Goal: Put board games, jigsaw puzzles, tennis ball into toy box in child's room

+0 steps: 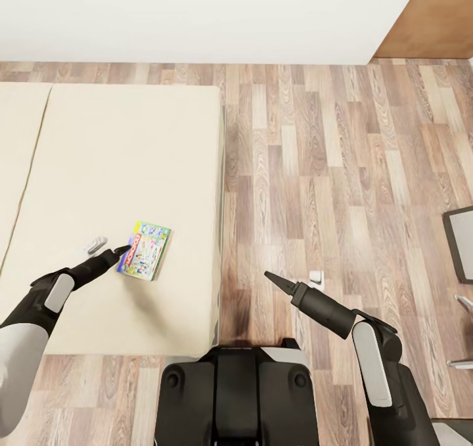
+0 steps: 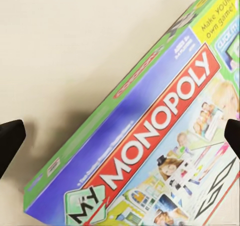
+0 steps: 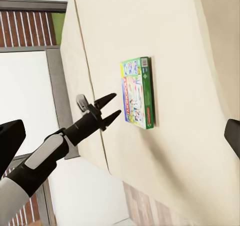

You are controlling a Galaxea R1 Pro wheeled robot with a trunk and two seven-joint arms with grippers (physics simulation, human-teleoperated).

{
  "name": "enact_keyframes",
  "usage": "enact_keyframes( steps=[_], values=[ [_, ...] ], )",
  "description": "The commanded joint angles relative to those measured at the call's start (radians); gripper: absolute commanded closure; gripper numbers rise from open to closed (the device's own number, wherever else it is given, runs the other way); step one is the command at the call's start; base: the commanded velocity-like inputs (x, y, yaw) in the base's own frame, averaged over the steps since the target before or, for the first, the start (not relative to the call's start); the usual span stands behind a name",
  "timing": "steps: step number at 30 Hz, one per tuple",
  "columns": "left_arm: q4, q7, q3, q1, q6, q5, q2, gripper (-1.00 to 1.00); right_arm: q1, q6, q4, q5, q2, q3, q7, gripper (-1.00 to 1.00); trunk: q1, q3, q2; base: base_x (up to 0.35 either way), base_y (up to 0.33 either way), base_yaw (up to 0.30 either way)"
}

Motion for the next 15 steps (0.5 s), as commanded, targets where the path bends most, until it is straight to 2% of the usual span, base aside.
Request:
enact_keyframes(
  steps=[1,15],
  values=[
    [0.0,-0.006,0.003,0.0,0.009,0.006,0.0,-1.0,-0.001,0.005,0.0,0.001,0.001,-0.002,0.004,-1.0,0.001,-0.002,-0.002,0.0,0.0,0.0],
    [0.0,-0.02,0.003,0.0,0.008,0.004,-0.002,-1.0,-0.001,0.005,0.0,0.001,0.001,-0.002,0.004,-1.0,0.001,-0.025,-0.002,0.0,0.0,0.0]
  ],
)
